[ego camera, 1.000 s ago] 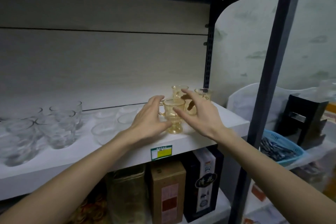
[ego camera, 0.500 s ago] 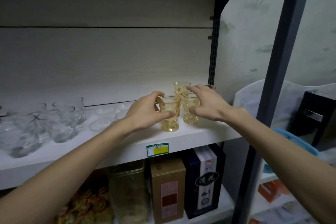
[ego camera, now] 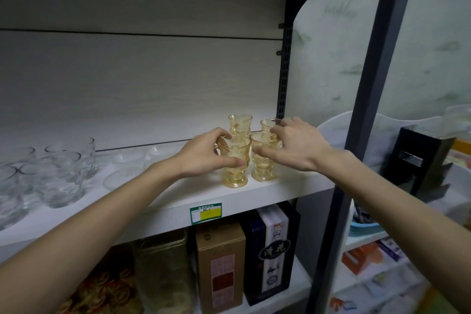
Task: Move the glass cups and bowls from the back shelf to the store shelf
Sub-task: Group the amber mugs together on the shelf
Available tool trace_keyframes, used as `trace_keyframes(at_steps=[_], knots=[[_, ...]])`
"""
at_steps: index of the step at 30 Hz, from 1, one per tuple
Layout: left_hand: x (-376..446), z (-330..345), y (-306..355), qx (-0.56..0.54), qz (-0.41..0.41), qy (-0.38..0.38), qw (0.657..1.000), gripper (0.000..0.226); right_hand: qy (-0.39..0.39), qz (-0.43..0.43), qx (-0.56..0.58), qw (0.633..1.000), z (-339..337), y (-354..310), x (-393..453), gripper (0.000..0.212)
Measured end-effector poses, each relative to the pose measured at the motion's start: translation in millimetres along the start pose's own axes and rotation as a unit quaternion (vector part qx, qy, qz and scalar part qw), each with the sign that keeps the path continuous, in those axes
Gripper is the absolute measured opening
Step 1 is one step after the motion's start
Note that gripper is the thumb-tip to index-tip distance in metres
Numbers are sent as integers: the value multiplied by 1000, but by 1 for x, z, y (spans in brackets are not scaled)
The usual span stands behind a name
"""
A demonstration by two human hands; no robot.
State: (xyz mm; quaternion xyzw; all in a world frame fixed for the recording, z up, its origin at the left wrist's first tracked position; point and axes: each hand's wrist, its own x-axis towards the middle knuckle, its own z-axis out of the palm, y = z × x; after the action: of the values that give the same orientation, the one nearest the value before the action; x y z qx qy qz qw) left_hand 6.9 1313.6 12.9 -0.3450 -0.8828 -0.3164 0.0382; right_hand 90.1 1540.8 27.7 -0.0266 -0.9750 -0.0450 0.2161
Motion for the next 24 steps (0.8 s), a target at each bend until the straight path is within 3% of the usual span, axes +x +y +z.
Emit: trace_keyframes(at_steps=[3,11,19,22,24], knots=[[5,11,2,-36,3,-10,999,76,-33,2,87,996,-7,23,3,79],[18,23,4,-72,3,-16,997,71,-41,-14,180,983,-10,55,12,100],[24,21,13,-46,-3,-43,998,72,-53,-3,151,987,-16,62,20,85],[26,6,23,-18,-9,-63,998,81,22,11,169,985,-22,69,37,73],[41,-4,29,-60,-23,-4,998,79,50,26,175,983,-17,70,64,70]])
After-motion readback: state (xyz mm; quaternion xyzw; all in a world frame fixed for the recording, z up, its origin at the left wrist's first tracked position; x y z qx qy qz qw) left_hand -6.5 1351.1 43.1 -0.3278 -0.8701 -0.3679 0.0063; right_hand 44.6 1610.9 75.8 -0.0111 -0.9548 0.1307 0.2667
